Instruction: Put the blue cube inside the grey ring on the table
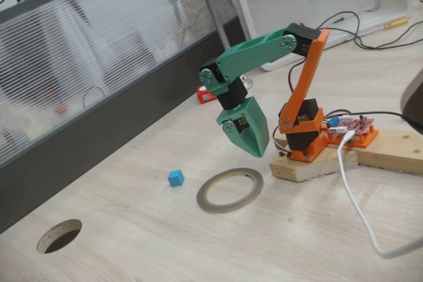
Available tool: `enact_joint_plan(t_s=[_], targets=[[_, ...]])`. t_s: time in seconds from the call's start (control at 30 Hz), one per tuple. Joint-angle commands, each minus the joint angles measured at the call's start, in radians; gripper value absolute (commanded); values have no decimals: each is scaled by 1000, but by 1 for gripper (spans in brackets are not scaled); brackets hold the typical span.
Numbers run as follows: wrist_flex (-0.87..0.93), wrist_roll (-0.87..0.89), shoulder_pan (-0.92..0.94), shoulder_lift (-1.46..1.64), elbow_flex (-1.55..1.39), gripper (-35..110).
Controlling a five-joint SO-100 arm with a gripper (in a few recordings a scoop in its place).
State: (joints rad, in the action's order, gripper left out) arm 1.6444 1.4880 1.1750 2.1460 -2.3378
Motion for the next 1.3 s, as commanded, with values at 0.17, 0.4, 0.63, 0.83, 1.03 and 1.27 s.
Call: enact_joint_plan(t_s=[0.17,0.4,0.63,0.83,1.03,1.27], targets=[[6,8,17,17,0,2],[3,9,17,-92,138,2],[3,11,15,-362,515,2],[3,12,-12,-560,735,2],[3,12,-120,-767,960,2],[3,12,-129,-942,1189,2]])
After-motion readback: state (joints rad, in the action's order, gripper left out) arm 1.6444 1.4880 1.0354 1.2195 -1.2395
